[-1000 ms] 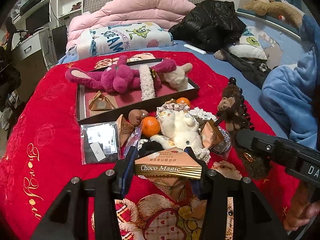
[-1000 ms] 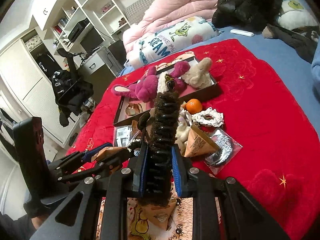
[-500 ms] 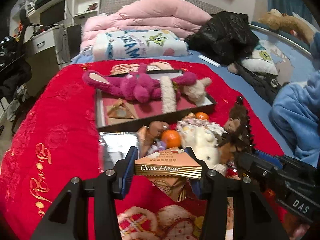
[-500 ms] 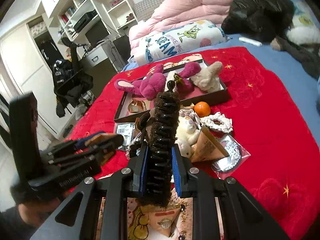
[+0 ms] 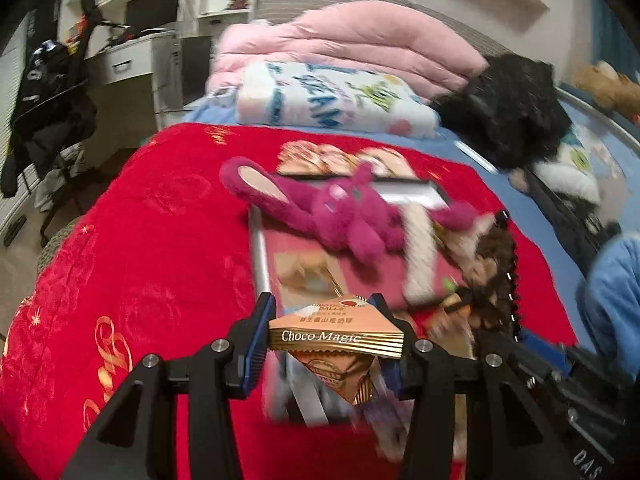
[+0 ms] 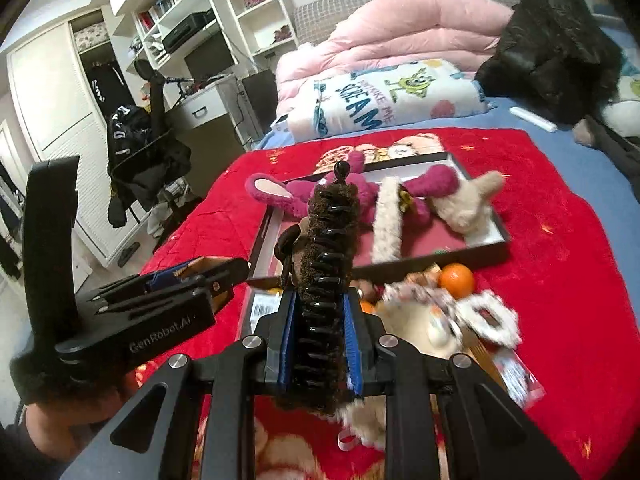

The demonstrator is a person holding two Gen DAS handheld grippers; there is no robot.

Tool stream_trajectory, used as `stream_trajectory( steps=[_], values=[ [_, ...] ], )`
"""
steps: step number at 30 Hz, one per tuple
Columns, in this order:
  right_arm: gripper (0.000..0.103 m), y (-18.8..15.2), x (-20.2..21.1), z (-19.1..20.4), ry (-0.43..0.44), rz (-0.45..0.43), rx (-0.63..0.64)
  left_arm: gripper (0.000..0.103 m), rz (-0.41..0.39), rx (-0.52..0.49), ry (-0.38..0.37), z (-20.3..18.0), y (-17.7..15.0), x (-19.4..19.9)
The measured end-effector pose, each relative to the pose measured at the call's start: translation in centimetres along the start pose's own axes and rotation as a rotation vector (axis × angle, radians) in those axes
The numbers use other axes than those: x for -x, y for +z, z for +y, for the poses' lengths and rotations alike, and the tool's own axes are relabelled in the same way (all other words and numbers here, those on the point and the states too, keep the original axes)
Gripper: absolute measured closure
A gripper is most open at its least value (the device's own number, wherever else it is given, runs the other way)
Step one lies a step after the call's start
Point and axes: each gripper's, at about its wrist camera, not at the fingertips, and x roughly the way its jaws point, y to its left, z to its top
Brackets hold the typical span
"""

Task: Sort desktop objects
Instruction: 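Lift the Choco Magic snack and hair clip and carry them over the tray with both grippers, then lower the snack and hair clip into the tray and open both grippers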

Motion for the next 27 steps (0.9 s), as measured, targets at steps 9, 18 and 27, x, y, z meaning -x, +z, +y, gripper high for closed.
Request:
stream_trajectory(
  steps=[9, 18, 27],
  values=[
    [0.082, 4.8, -9.5, -1.1, -0.019, 0.037, 0.02, 0.054, -0.08, -0.018, -0.005, 1.6, 4.1, -6.3],
    [0.082, 3.8, -13.4, -3.1, -0.02, 0.065, -0.034, 0.054, -0.115, -0.114, 0.01, 0.1, 2.5, -9.4],
    [0.082, 3.6, -12.9, -3.2, -0.075, 0.012, -0.041, 0.054, -0.103, -0.1, 0.044, -0.2, 2.0, -10.0]
  ],
)
